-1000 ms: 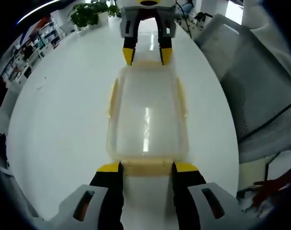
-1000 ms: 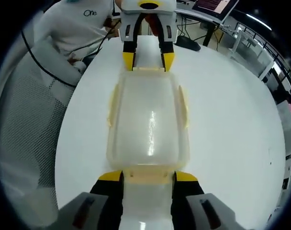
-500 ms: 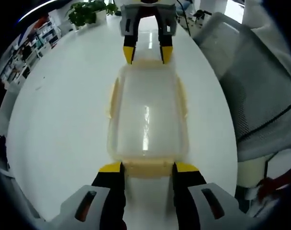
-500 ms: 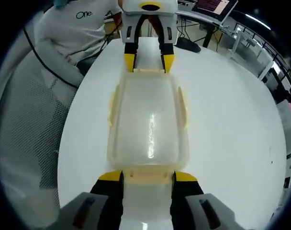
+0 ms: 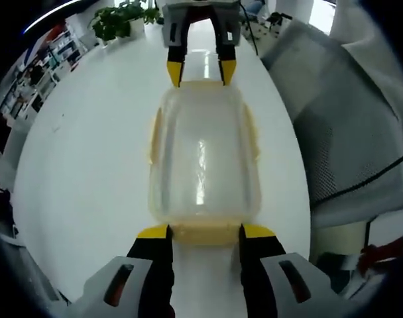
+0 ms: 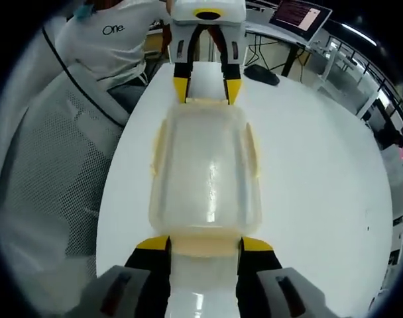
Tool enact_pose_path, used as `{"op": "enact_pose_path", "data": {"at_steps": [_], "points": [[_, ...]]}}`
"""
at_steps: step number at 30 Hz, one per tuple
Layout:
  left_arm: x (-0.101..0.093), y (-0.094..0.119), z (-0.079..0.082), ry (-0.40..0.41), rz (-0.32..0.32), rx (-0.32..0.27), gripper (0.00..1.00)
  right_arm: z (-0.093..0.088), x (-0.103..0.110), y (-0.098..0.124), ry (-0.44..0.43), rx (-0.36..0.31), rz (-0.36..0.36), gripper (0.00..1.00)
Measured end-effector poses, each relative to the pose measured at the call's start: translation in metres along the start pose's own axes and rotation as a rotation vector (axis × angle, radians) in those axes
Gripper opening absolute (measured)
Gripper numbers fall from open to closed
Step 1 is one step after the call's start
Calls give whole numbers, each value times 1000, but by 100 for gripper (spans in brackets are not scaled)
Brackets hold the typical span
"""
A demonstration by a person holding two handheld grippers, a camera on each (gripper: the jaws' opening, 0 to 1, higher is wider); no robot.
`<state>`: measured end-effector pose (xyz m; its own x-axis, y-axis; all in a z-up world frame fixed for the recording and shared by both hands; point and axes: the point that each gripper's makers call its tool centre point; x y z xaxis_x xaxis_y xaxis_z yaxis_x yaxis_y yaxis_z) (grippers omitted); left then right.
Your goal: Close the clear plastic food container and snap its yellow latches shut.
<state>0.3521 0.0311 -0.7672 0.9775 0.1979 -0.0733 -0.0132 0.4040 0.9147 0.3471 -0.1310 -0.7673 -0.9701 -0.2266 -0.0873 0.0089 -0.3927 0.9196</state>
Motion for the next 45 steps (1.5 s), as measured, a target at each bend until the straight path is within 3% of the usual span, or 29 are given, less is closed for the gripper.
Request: {"op": "enact_pose_path", "data": {"at_steps": [10,26,34,45], "points": [[-14,16,26,15,-26,-11,36,-8,13,25,-10,-18,7,37],[-27,26,77,-14,-3,8,36,-33,22,69,-17,-41,-18,37],[-30,26,106,-9,11,0,36,-53,23,91,-1,-35,-36,37],[-38,11,149,-21,11,10,36,-95,33,114,-2,-26,-36,37]]}}
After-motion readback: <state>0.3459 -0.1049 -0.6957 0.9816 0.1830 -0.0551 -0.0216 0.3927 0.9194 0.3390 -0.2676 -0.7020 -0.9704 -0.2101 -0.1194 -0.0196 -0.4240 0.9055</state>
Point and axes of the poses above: the point that each gripper's makers call its tool centre point, and the gripper's own axes: y roughly backward along the fingers, x roughly to its left, z roughly out of its top, and after that the axes turned 12 degrees about y, right-handed
